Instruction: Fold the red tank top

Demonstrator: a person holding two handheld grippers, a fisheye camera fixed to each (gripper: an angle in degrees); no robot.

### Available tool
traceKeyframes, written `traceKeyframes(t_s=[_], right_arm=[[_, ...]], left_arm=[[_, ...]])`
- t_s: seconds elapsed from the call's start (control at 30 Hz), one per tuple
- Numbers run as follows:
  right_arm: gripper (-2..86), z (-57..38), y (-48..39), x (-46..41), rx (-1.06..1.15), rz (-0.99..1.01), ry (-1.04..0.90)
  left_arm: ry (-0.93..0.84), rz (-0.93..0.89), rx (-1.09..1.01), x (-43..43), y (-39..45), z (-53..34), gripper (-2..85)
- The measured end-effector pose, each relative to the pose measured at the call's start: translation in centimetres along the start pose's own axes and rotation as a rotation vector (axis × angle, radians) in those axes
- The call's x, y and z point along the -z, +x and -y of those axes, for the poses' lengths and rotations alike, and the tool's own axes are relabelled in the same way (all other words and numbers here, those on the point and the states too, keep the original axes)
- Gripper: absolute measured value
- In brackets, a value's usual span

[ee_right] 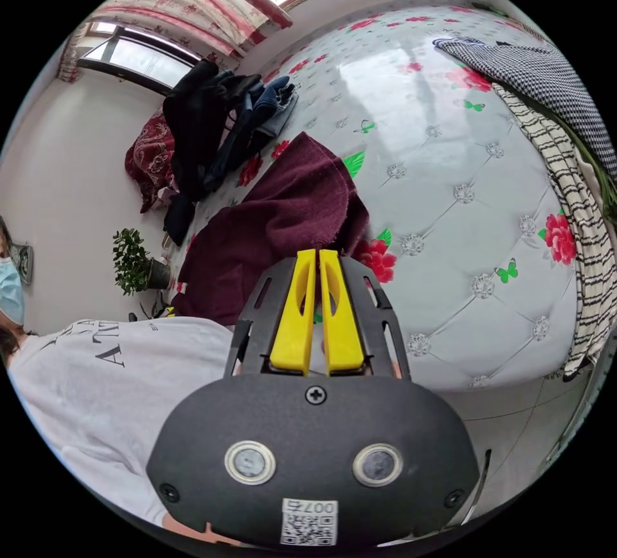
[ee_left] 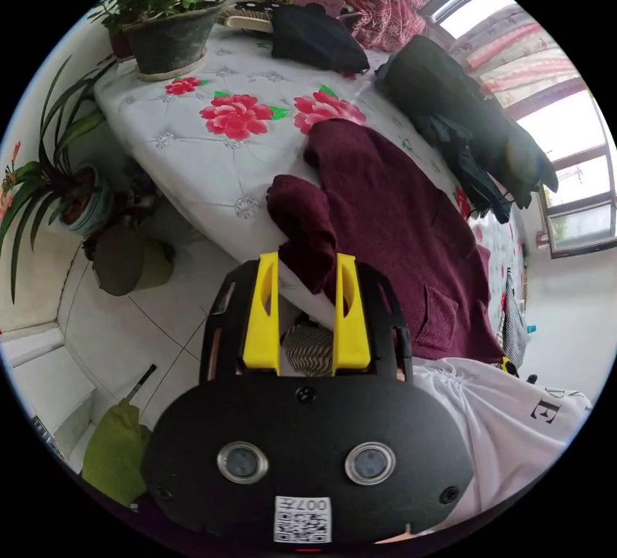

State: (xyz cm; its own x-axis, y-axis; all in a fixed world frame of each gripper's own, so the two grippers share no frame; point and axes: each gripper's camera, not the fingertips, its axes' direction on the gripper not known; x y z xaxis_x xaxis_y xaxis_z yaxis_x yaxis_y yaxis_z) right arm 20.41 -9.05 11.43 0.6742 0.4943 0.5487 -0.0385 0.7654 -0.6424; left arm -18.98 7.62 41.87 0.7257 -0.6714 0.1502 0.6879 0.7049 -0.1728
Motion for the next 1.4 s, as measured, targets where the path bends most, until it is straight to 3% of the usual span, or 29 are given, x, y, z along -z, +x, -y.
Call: traceKeyframes(t_s=[0.23, 0.3, 0.37, 0.4, 0.5, 0.57, 0.67, 0.83, 1.03, 1.17, 1.27, 1.4], right_arm=[[-0.3, -1.2, 4.6, 0.4, -0.113, 0.111, 0.037], [-0.3, -1.0, 5.2, 0.5, -0.11, 0.119, 0.033], [-0.3, -0.5, 5.8, 1.0, -0.109, 0.149, 0.043], [-0.3, -0.4, 6.0, 1.4, -0.113, 0.179, 0.057], [-0.3, 0.5, 6.4, 4.6, -0.099, 0.348, 0.165], [-0.3, 0.7, 5.2, 8.7, -0.001, 0.422, 0.239], [-0.3, -0.1, 4.0, 14.0, 0.098, 0.435, 0.282], [-0.3, -0.8, 6.5, 18.9, 0.023, 0.506, 0.389], [-0.3, 7.6, 8.4, 15.4, -0.094, 0.533, 0.332], [-0.3, 13.2, 1.4, 19.6, 0.134, 0.519, 0.427], [-0.3, 12.4, -2.3, 25.2, 0.315, 0.512, 0.555], [-0.3, 8.7, -2.4, 29.3, 0.417, 0.467, 0.635]], left_arm=[[-0.144, -0.162, -0.06, -5.4, 0.6, -2.6, 16.0], [-0.181, -0.145, -0.081, -7.5, 1.4, -1.7, 15.3], [-0.18, 0.046, -0.109, -8.3, 2.0, -0.6, 5.8], [-0.168, 0.029, -0.145, -8.3, 2.2, -0.4, 5.4], [-0.126, -0.151, -0.179, -5.9, 1.8, 1.2, 4.5], [-0.005, -0.41, -0.156, -0.8, 0.2, 2.0, 4.1], [0.111, -0.593, -0.279, 6.3, -0.4, 2.2, 4.0], [0.191, -0.65, -0.351, 12.3, -1.0, 4.2, 4.1], [0.075, -0.674, -0.275, 6.4, 3.4, 13.3, 3.8], [0.144, -0.629, -0.516, 11.7, 13.0, 17.3, 3.7], [0.268, -0.634, -0.623, 17.6, 15.3, 17.0, 3.8], [0.286, -0.582, -0.718, 20.4, 15.2, 14.9, 4.0]])
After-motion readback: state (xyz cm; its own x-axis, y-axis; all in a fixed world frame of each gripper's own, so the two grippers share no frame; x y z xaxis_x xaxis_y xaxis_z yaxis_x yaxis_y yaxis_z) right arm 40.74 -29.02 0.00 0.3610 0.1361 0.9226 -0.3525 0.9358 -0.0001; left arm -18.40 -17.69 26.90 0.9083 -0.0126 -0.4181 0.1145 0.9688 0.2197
